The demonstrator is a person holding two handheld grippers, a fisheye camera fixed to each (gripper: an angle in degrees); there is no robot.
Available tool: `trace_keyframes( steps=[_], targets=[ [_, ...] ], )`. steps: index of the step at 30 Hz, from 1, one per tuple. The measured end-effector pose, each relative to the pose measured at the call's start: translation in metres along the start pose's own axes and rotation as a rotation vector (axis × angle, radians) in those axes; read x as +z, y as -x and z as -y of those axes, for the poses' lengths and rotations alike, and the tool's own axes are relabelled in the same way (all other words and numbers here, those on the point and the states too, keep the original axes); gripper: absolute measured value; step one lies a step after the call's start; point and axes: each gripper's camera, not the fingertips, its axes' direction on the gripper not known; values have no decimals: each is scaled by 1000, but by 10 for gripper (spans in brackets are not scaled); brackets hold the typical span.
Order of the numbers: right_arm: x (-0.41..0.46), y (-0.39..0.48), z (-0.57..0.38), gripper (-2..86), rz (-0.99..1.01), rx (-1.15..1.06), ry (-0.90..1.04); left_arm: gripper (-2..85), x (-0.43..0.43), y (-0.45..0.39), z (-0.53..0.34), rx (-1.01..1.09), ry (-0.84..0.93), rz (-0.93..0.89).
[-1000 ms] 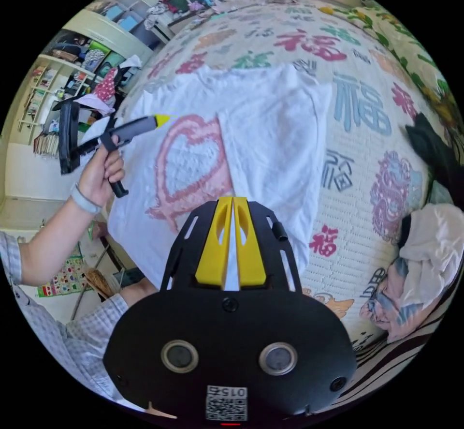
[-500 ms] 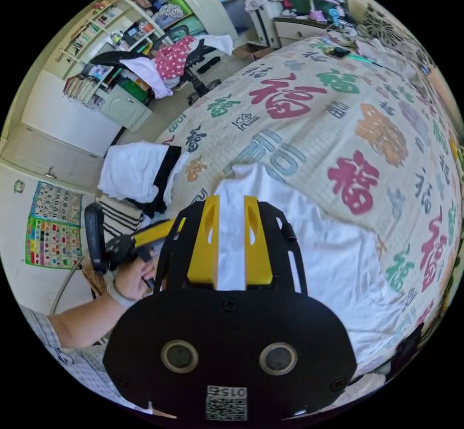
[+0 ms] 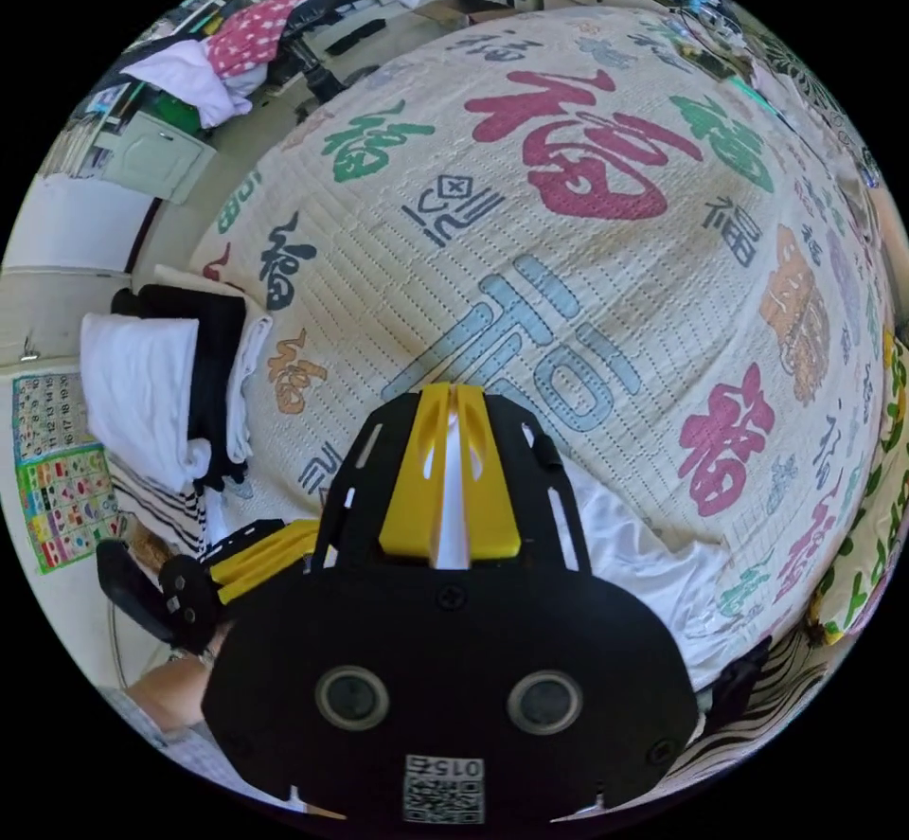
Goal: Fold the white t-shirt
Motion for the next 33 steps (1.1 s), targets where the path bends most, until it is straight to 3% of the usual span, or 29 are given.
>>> trace_keyframes(
  steps=[6,12,21,26,31,33],
  targets=[
    [-74,-44,-49,-5,242,-69,-184,-4,-43,-24,-14,59,-111,-32],
    [-118,-132,-163,0,376,112,-306,-4,-49,-97,-46,263,-84,-208],
    [-79,-198,-260,53,213,313,-199,7,36,-172,-77,490,247,-159],
    [-104,-202,-281,25,203,265,-381,6,17,-187,-59,491,112,-195],
    [-65,-187,-262,-7,313,116,-211,-4,60,-199,-37,483,170,-125],
    [-47,-190,-265,-7,279,109,-110,-2,90,-208,-39,549,287,-30]
  ],
)
